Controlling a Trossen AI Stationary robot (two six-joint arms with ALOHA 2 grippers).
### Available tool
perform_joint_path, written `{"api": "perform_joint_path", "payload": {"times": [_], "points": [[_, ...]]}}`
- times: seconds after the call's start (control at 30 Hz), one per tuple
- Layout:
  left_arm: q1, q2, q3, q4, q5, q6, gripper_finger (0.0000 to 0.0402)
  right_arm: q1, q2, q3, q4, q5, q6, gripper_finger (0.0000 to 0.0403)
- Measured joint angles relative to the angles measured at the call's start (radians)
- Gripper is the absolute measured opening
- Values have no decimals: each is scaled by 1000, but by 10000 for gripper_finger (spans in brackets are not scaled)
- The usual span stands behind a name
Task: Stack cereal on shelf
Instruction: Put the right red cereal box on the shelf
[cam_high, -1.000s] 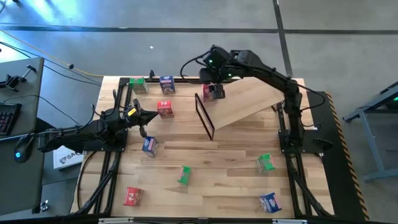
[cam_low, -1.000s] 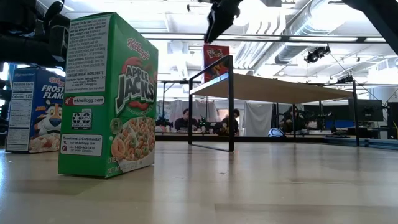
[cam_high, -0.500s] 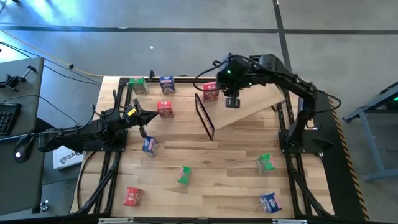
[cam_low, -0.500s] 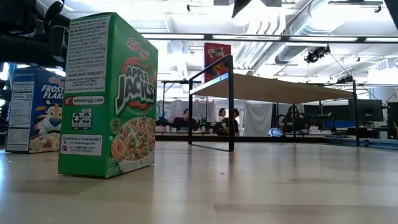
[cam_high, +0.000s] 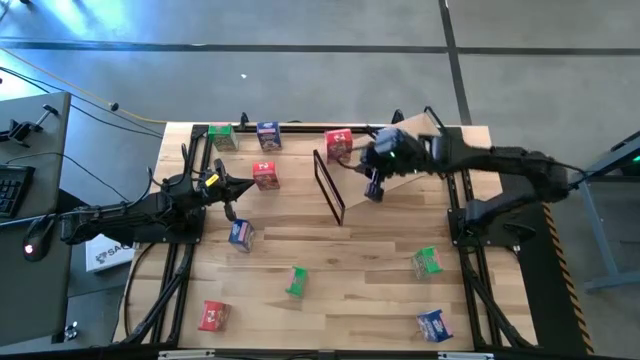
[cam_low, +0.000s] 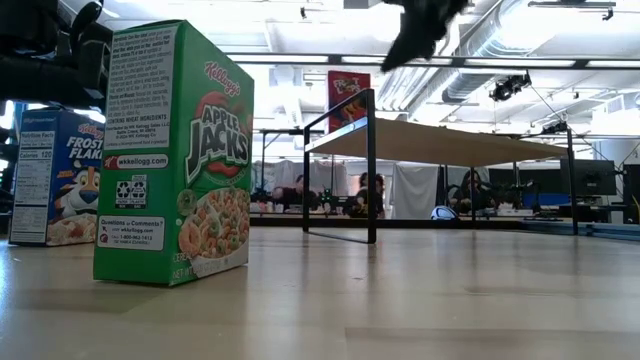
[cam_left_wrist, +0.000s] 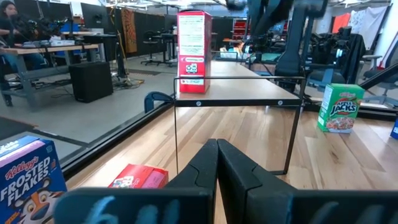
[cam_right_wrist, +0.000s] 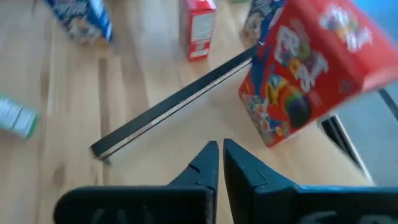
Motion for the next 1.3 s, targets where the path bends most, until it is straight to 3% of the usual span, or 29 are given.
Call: {"api": "perform_joint_path", "payload": {"times": [0.2, 0.47, 1.3], "points": [[0, 0, 0, 18, 0, -19, 1, -9, -52, -294, 405, 28, 88, 4], [0, 0, 0, 48, 0, -35, 0, -34, -52, -425, 626, 56, 89, 0], [0, 0, 0, 46, 0, -140, 0, -57, -51, -449, 666, 50, 136, 0]]}}
